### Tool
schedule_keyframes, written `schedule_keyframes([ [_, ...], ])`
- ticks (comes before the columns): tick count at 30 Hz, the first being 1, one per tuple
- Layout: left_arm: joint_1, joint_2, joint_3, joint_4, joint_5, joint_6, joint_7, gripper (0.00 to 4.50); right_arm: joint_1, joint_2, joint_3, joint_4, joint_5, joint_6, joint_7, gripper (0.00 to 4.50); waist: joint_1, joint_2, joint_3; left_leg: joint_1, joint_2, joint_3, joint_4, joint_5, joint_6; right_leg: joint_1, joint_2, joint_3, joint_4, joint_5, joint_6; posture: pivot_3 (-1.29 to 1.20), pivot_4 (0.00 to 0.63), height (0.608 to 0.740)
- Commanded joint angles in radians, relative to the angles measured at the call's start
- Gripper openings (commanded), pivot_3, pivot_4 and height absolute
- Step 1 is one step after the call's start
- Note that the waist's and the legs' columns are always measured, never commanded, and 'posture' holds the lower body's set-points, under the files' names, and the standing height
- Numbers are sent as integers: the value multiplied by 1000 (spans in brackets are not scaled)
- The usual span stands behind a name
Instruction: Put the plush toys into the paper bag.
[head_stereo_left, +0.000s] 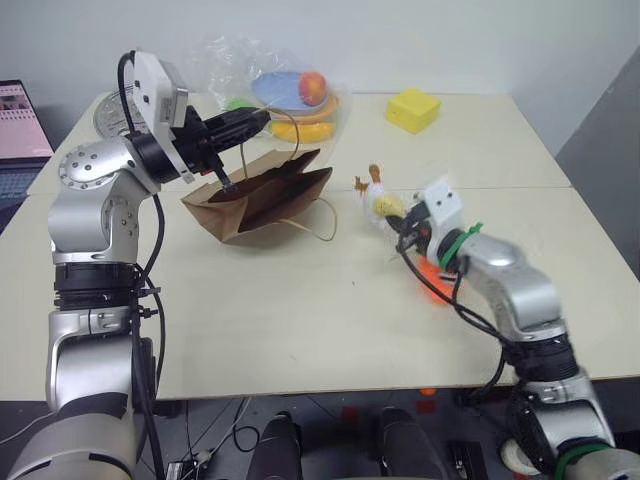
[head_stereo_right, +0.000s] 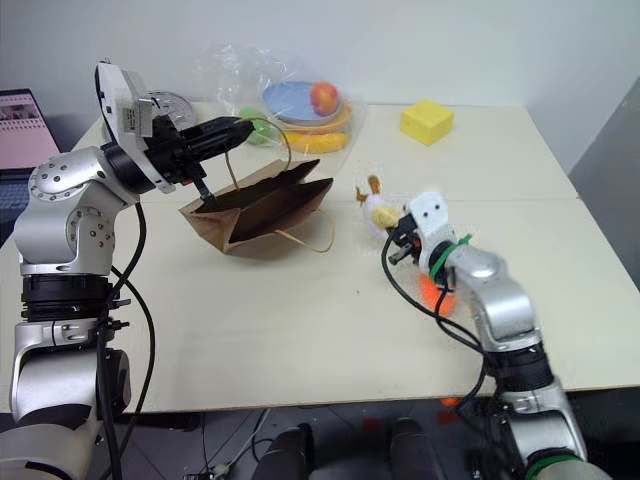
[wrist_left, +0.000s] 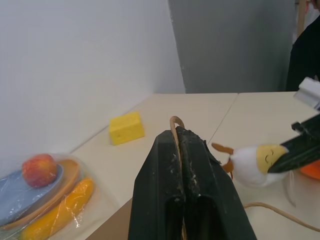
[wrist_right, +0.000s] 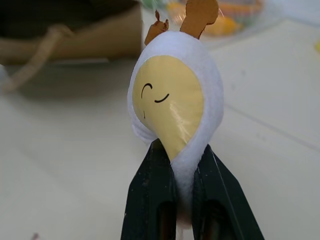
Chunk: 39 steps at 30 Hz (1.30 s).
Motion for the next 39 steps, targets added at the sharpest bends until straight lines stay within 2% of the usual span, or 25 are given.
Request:
schedule_keyframes([
  [1,-27,6,2,-27,-4,-9,-5,0,-40,-13,-43,-88,112,81,60,10,-1,0,0,0,0,0,0,0,0,0,0,0,0,0,0,0,150,740],
  [4,-30,6,-1,-23,-5,-11,-9,0,-73,-6,-52,-121,185,145,77,10,0,0,0,0,0,0,0,0,0,0,0,0,0,0,0,0,150,740],
  [7,-34,-10,-14,-33,-9,-8,-11,0,-135,87,-11,-129,246,267,26,10,-3,0,0,0,0,0,0,0,0,0,0,0,0,0,0,0,150,740],
  [13,-17,-40,-37,-86,-27,22,-17,0,-214,197,109,-6,175,295,-53,10,1,0,0,-1,0,0,0,0,0,0,0,0,0,0,0,0,150,740],
  [21,22,-52,-40,-169,-57,80,-17,0,-275,298,154,164,113,269,-114,10,0,0,0,-1,0,0,0,0,0,0,0,0,1,0,0,0,150,740],
  [34,48,-64,-59,-252,-115,165,-38,0,-415,484,13,511,107,178,-202,10,0,0,0,0,0,0,0,0,0,0,0,-1,1,0,0,0,150,740],
  [39,31,-81,-43,-283,-166,224,-22,0,-455,580,-58,721,97,44,-266,10,1,0,0,0,0,-1,0,0,0,0,0,-1,1,0,0,0,150,740],
])
